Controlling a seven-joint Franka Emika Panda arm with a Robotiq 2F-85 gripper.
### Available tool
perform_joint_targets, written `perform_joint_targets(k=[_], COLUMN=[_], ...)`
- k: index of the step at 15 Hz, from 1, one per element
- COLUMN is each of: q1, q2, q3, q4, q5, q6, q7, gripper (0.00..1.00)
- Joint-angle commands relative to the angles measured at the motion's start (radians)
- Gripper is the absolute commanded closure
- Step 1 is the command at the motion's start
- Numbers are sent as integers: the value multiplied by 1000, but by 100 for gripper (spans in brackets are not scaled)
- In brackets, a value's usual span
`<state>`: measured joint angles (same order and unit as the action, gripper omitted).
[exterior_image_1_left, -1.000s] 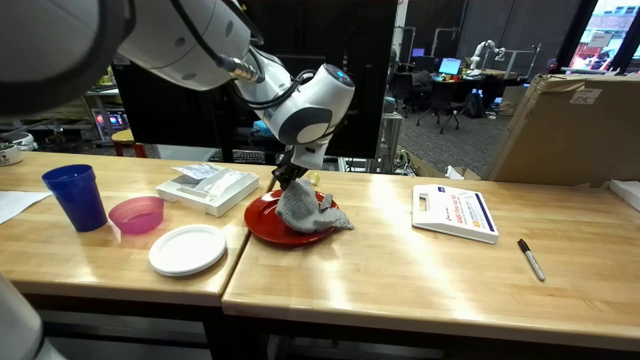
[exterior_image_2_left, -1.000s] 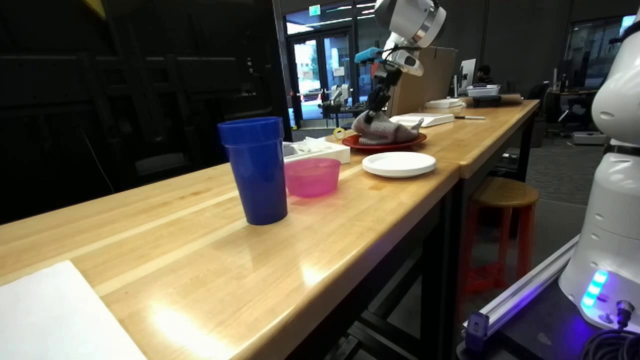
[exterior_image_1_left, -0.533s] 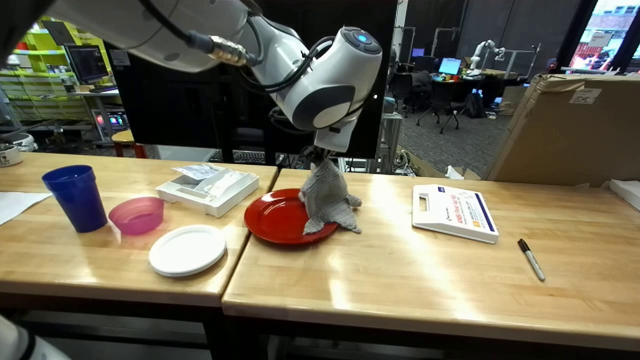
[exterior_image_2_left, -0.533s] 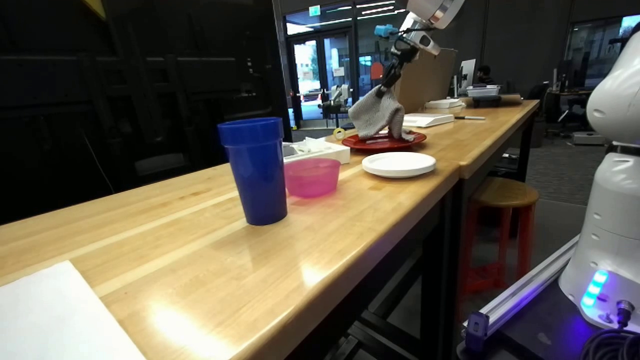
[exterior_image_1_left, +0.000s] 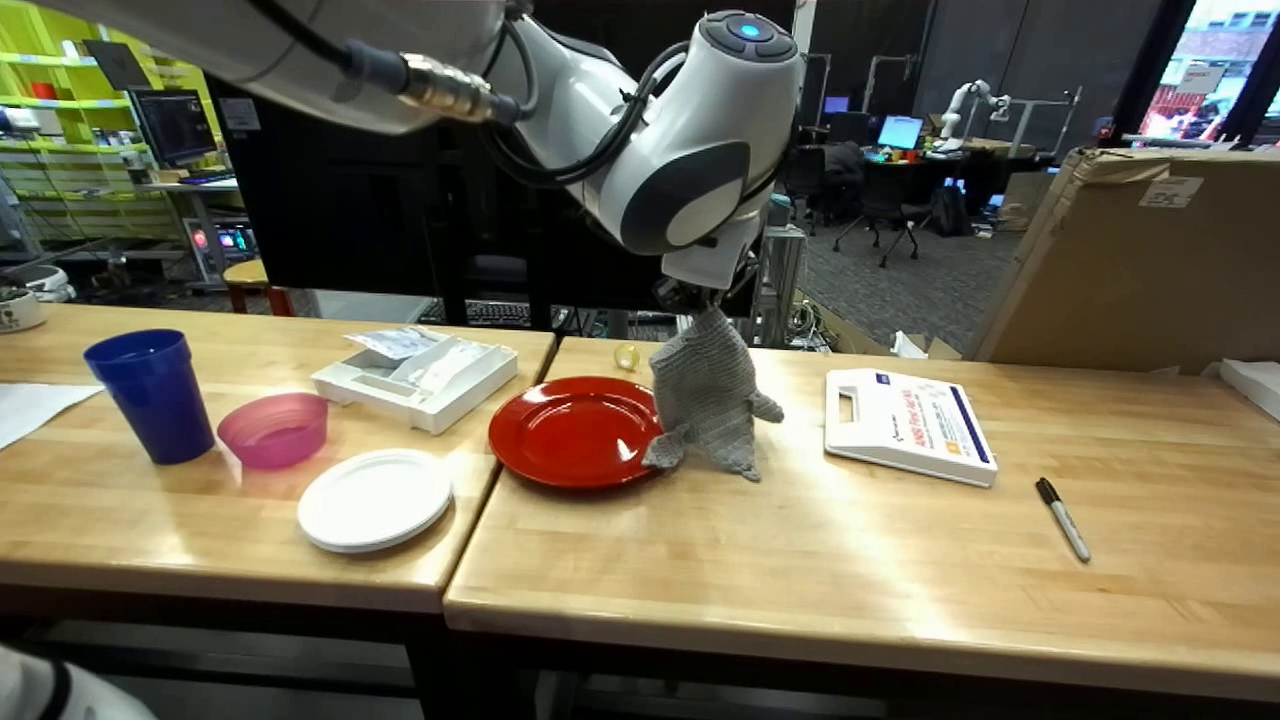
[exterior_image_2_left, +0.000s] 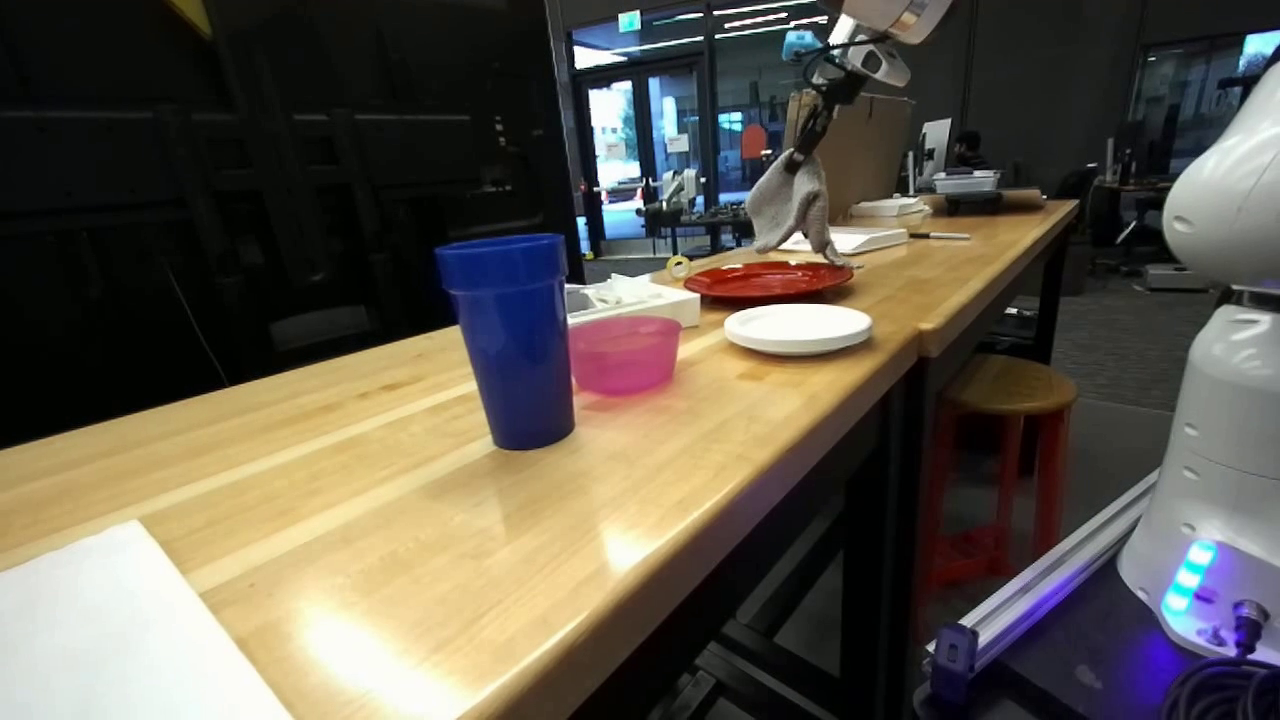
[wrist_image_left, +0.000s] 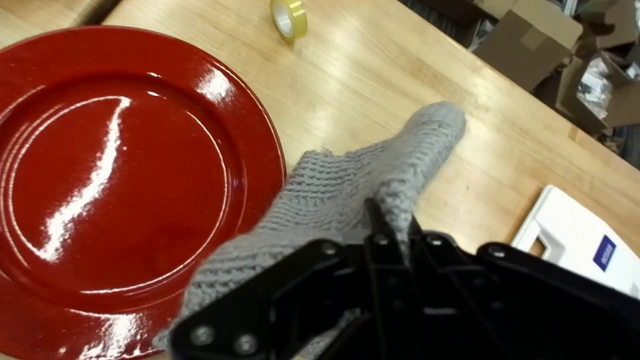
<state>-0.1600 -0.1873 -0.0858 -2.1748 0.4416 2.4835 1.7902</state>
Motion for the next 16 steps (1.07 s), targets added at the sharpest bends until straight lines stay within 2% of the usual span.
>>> perform_joint_targets(k=[1,6,10,16], q1=[-47,-83,-54,-61], q2=[-23,-45,-64,-51], q3=[6,-7,-44,-70], q4=[-12,-32,-85,-180], q5=[-146,-252,-112,3], q6=[2,-37,-120,-124], q7=[209,354,257,231], gripper=[99,99,99,99])
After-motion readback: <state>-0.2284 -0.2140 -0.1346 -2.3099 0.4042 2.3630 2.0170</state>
